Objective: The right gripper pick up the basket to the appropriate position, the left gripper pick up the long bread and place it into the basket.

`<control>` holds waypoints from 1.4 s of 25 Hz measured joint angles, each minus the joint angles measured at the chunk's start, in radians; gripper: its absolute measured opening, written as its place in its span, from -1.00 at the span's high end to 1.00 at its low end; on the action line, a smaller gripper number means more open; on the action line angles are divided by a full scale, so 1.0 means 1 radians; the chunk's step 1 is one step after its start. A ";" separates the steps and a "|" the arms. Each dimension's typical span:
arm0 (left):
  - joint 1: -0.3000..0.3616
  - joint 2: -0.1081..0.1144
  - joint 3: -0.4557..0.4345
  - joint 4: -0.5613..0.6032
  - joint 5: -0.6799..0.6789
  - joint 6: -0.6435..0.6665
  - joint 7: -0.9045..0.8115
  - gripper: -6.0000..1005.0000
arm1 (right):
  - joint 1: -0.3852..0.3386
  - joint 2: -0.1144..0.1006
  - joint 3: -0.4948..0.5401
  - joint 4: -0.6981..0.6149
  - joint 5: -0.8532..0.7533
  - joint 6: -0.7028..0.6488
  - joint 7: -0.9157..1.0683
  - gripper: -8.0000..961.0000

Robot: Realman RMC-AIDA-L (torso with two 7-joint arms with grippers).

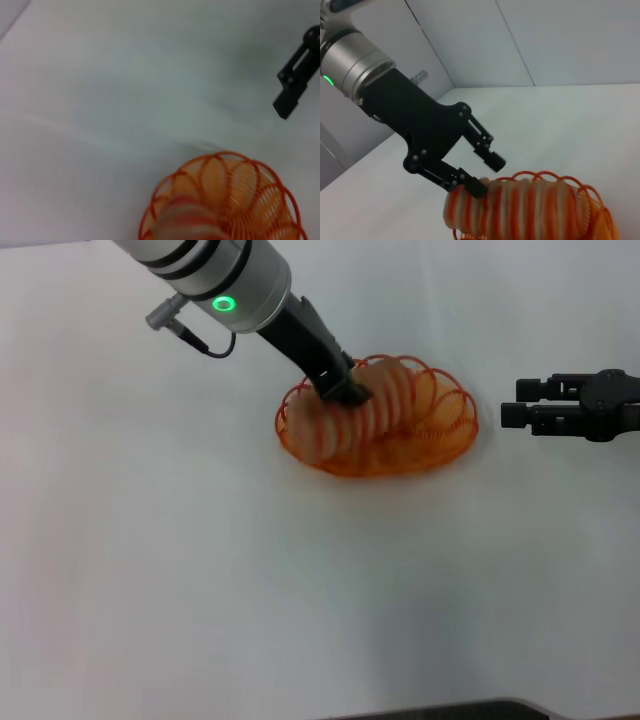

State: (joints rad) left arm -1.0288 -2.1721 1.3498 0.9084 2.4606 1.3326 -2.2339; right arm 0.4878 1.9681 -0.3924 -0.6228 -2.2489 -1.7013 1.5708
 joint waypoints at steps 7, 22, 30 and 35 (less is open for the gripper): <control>0.065 0.006 -0.052 0.039 -0.081 -0.003 0.002 0.21 | 0.008 0.000 -0.006 0.000 0.000 0.000 0.000 -0.43; 0.487 0.062 -0.664 -0.172 -0.452 0.236 0.429 -0.75 | 0.033 0.000 -0.007 0.000 0.000 -0.001 0.003 -0.44; 0.578 0.060 -0.744 -0.208 -0.451 0.265 0.501 -0.75 | 0.053 0.000 -0.012 0.000 -0.004 -0.007 0.009 -0.44; 0.581 0.059 -0.745 -0.211 -0.445 0.267 0.502 -0.75 | 0.058 -0.001 -0.020 0.000 -0.004 -0.008 0.010 -0.44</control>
State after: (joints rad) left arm -0.4477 -2.1133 0.6044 0.6971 2.0154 1.5991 -1.7322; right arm 0.5458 1.9673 -0.4127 -0.6228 -2.2526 -1.7091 1.5805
